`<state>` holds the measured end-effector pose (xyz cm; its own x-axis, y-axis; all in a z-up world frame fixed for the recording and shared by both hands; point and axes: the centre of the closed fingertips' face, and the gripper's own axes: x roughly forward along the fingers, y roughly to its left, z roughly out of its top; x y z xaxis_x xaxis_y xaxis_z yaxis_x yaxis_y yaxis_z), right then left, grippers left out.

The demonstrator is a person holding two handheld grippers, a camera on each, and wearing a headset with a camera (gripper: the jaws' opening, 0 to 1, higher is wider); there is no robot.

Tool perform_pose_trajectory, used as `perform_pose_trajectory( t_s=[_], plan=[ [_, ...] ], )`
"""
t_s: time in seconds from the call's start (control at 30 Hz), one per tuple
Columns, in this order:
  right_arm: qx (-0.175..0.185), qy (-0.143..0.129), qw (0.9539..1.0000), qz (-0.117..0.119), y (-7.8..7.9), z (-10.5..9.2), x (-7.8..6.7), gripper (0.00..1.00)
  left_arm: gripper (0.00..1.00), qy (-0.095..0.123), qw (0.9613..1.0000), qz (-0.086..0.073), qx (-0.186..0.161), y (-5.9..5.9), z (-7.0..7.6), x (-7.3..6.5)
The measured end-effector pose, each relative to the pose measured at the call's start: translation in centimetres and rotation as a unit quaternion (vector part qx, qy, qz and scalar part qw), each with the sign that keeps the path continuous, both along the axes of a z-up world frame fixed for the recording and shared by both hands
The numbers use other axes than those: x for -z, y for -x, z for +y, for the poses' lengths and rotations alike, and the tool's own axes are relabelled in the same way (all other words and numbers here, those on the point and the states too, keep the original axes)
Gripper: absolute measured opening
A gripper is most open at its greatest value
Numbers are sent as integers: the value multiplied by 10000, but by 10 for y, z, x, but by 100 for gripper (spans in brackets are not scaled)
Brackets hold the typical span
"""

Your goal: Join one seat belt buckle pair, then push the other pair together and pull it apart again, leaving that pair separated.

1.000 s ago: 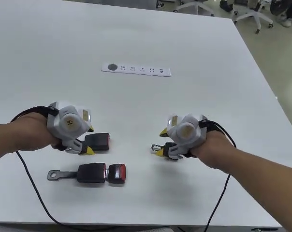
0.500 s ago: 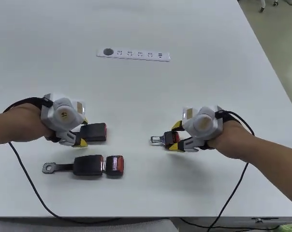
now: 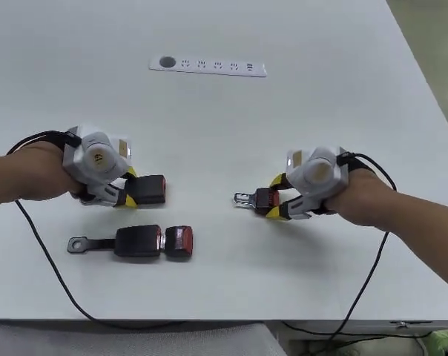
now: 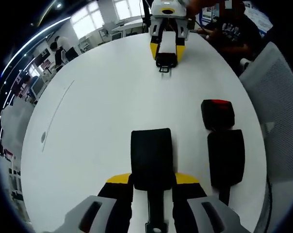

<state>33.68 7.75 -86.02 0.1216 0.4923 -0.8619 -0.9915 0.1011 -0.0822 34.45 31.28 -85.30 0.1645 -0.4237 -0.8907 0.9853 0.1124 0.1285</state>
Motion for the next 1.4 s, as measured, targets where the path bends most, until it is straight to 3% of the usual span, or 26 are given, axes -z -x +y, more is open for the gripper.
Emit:
perform_pose_trajectory(
  t_s=[0.17,0.53,0.63,0.9,0.97,1.4],
  plan=[
    [16,-82,9999,65,0,2,1,33,32,-21,9998,-9,183,0,-1,1],
    [-13,-31,10000,16,-3,14,0,33,31,-54,9998,57,200,0,-1,2],
    [16,-148,9998,122,-5,25,-1,33,31,-62,9998,70,184,0,-1,2],
    [-199,-283,9994,98,0,67,-1,33,31,-53,9997,107,191,-1,0,2],
    [-265,-250,9993,-13,0,77,0,33,31,-50,9997,106,198,0,0,2],
    [-162,-291,9994,-28,-8,122,0,33,31,-49,9994,121,312,1,0,1]
  ],
)
